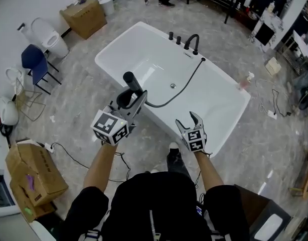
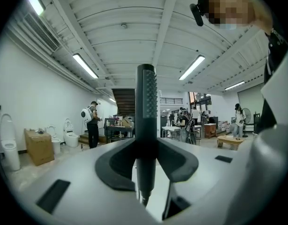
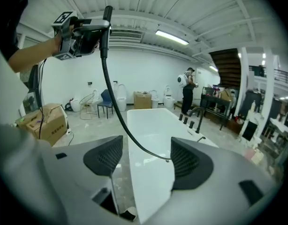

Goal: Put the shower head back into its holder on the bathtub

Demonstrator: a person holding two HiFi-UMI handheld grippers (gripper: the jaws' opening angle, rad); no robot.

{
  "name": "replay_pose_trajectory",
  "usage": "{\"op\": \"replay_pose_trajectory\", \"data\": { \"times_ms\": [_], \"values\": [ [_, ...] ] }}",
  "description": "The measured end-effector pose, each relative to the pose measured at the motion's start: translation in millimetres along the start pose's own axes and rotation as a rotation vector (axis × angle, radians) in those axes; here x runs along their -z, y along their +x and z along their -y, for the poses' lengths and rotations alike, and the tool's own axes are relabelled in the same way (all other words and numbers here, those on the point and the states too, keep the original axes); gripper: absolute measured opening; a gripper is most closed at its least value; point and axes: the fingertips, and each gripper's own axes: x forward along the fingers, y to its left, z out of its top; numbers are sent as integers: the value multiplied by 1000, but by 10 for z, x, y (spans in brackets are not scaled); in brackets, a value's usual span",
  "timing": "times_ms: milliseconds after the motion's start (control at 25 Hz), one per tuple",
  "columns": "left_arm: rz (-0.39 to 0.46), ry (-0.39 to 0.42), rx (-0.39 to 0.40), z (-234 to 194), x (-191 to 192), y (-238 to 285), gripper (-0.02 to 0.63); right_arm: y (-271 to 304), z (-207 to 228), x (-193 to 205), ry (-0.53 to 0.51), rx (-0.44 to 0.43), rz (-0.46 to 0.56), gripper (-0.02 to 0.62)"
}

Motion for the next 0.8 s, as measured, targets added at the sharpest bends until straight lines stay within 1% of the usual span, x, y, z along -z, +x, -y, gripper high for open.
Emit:
{"op": "replay_pose_trajectory", "data": {
  "times_ms": [160,280,440,640,800],
  "values": [
    [-2,-1,-78,-196,-22,72,152,350,81,-34,-63,-86,-27,316],
    [-2,-18,-133,-337,-54,113,152,616,127,-75,-106,-152,-47,316],
    [8,-31,-211,-532,-115,54,152,998,51,-103,-186,-247,-71,316],
    [20,-31,-324,-612,-178,-84,152,1434,-71,62,-268,-368,-105,316],
    [25,-33,-403,-650,-250,-271,152,1645,-179,160,-315,-421,-135,316]
  ]
}}
